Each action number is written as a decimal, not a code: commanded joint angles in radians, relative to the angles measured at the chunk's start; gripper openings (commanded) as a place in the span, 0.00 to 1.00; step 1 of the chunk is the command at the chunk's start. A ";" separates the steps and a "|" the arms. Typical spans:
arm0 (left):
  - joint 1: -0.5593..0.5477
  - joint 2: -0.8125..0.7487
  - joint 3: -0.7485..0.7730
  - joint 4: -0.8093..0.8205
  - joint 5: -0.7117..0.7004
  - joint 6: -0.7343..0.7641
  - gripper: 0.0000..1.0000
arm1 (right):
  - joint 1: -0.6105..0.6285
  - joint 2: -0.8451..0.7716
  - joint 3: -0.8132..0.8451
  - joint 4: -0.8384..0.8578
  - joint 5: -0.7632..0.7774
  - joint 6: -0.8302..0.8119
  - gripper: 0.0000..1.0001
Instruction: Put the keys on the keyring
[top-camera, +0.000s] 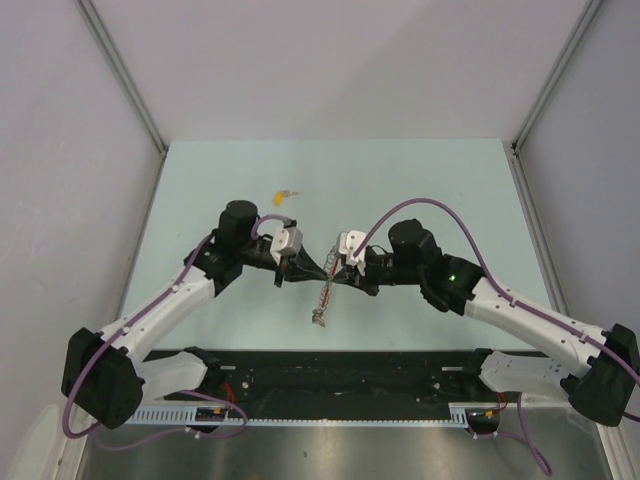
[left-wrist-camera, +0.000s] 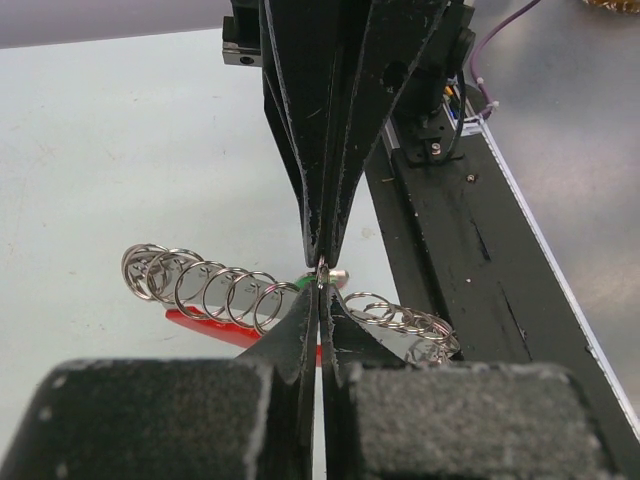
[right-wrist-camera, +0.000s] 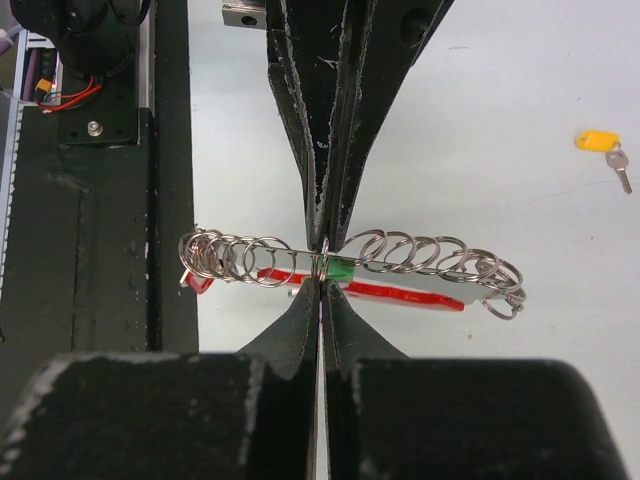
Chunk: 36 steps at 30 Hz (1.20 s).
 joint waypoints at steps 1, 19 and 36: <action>-0.019 0.004 0.052 -0.063 0.087 0.038 0.00 | 0.018 0.002 0.055 0.091 -0.013 0.006 0.00; -0.024 -0.010 0.038 -0.017 0.041 0.003 0.00 | 0.005 -0.024 0.053 -0.022 0.107 0.029 0.00; -0.127 0.100 -0.102 0.336 -0.709 -0.409 0.01 | -0.222 0.031 -0.068 -0.050 0.349 0.369 0.00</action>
